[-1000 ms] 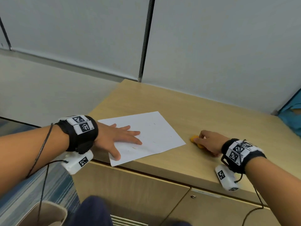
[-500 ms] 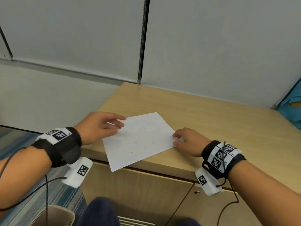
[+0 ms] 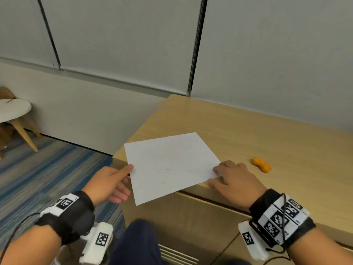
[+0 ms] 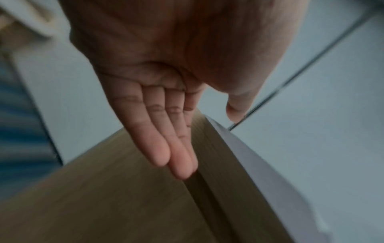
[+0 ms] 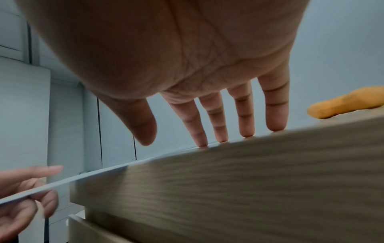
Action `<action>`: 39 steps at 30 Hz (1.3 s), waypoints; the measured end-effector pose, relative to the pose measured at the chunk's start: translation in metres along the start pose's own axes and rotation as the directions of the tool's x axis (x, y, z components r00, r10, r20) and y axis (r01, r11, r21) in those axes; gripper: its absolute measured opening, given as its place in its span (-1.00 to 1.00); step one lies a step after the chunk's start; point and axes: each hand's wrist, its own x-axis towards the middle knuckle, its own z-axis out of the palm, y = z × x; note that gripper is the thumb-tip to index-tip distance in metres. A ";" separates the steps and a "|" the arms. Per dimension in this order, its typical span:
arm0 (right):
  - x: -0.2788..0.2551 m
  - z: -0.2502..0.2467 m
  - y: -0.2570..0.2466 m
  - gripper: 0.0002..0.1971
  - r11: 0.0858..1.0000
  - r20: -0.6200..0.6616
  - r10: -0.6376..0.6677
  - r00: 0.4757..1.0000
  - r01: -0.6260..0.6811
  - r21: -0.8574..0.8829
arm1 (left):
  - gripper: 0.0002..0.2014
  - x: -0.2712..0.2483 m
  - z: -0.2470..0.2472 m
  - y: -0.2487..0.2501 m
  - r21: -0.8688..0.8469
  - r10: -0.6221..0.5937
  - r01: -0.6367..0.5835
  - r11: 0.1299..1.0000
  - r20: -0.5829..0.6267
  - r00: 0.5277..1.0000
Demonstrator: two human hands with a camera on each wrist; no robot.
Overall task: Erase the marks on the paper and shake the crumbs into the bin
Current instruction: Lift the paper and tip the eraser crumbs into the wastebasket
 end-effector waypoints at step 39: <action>0.099 0.238 -0.240 -0.76 0.454 0.580 -0.080 0.811 -0.488 0.746 | -0.72 0.049 -0.108 -0.380 -0.307 -0.367 0.344 0.887 -0.017 0.930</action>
